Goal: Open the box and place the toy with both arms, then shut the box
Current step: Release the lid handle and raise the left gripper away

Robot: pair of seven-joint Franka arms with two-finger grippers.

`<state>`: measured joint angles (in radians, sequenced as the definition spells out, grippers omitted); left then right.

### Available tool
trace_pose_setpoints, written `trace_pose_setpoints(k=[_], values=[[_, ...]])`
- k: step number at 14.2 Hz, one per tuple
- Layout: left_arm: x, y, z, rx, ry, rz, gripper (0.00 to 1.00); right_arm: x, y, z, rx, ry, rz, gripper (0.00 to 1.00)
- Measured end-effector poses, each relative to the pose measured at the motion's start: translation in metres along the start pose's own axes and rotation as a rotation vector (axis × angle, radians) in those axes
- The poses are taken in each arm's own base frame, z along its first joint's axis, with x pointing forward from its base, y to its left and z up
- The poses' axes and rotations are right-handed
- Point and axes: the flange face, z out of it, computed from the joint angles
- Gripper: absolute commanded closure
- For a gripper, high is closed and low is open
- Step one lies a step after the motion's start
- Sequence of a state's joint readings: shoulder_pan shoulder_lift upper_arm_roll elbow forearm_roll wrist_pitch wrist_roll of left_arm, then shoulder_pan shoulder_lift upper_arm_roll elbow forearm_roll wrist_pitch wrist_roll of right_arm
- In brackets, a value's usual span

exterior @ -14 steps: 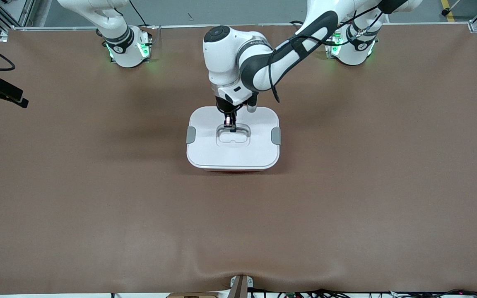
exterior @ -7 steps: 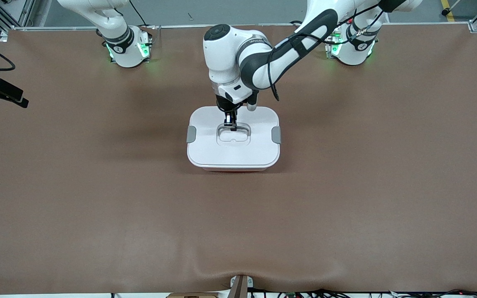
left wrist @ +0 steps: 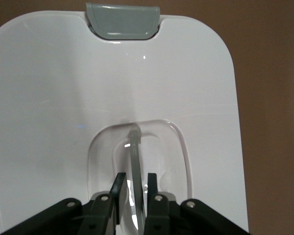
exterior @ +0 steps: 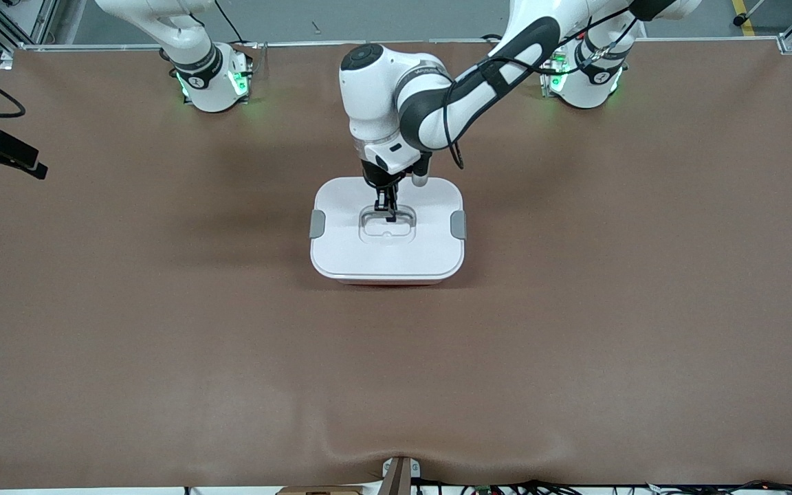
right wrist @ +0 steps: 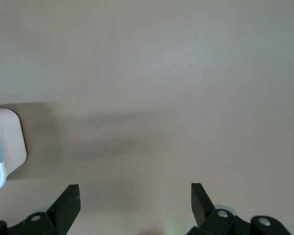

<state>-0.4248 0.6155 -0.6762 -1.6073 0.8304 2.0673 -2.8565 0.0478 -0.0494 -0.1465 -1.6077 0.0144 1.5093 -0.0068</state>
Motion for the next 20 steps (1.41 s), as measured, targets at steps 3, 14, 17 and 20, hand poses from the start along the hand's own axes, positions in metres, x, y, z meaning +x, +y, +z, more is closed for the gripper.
trace_pose_setpoints(k=[3, 14, 17, 20], values=[[0.002, 0.003, -0.002, -0.009, 0.000, 0.008, 0.00, 0.000, 0.000, 0.000, 0.000, 0.000, 0.018, 0.00], [0.062, 0.061, -0.109, 0.022, -0.085, -0.098, 0.00, 0.000, -0.004, 0.000, 0.000, -0.001, 0.020, 0.00], [0.115, 0.095, -0.136, 0.041, -0.107, -0.105, 0.00, 0.000, -0.004, 0.000, 0.000, -0.001, 0.019, 0.00], [0.171, 0.128, -0.140, 0.064, -0.137, -0.032, 0.00, 0.000, -0.004, 0.000, 0.000, -0.001, 0.019, 0.00]])
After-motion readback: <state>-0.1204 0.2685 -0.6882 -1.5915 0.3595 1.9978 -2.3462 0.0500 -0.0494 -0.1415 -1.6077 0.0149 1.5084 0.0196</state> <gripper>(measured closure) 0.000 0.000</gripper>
